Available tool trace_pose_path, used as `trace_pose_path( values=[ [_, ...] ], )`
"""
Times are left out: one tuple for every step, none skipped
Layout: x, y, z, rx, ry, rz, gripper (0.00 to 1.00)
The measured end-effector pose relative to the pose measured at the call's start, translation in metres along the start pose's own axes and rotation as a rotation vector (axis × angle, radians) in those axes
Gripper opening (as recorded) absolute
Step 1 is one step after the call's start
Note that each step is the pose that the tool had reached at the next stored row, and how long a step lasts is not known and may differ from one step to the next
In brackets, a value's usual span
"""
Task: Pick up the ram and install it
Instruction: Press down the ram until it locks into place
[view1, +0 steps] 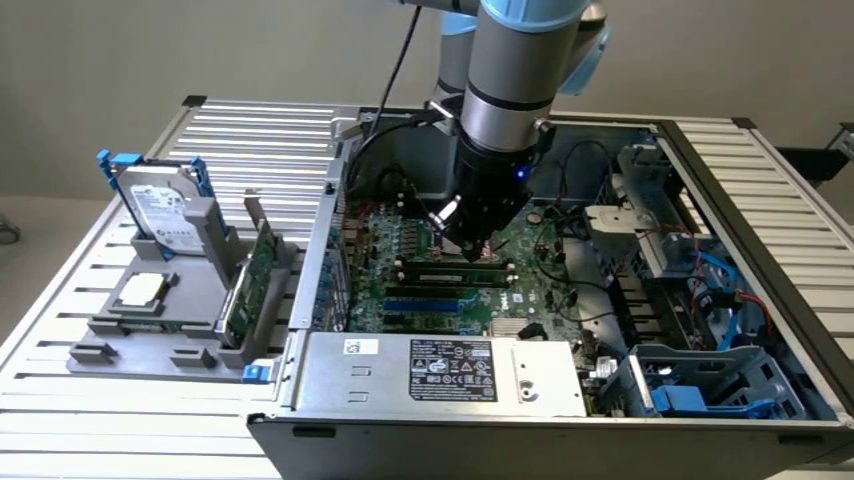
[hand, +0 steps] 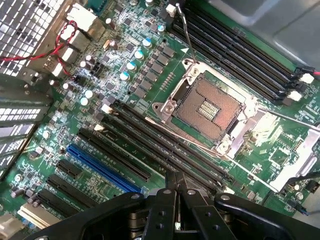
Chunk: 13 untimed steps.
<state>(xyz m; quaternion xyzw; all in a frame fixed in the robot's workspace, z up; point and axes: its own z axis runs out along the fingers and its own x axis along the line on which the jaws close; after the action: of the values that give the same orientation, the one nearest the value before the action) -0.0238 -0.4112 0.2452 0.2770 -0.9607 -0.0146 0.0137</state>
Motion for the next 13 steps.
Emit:
trace_pose_path(
  values=[
    [0.0000,0.0000,0.0000,-0.0003,-0.0006,0.016,0.11],
    [0.0000,0.0000,0.0000,-0.0005,-0.0011,0.030,0.11],
    [0.0000,0.0000,0.0000,-0.0008,-0.0017,0.047,0.11],
    [0.0000,0.0000,0.0000,-0.0010,-0.0022,0.063,0.11],
    [0.0000,0.0000,0.0000,-0.0013,-0.0027,0.079,0.11],
    [0.0000,0.0000,0.0000,-0.0017,-0.0034,0.096,0.11],
    [0.0000,0.0000,0.0000,-0.0020,-0.0041,0.113,0.11],
    [0.0000,0.0000,0.0000,-0.0023,-0.0046,0.131,0.11],
    [0.0000,0.0000,0.0000,-0.0026,-0.0053,0.147,0.11],
    [0.0000,0.0000,0.0000,-0.0030,-0.0059,0.165,0.11],
    [0.0000,0.0000,0.0000,-0.0033,-0.0065,0.182,0.11],
    [0.0000,0.0000,0.0000,-0.0036,-0.0071,0.199,0.11],
    [0.0000,0.0000,0.0000,-0.0039,-0.0078,0.217,0.11]
  ],
)
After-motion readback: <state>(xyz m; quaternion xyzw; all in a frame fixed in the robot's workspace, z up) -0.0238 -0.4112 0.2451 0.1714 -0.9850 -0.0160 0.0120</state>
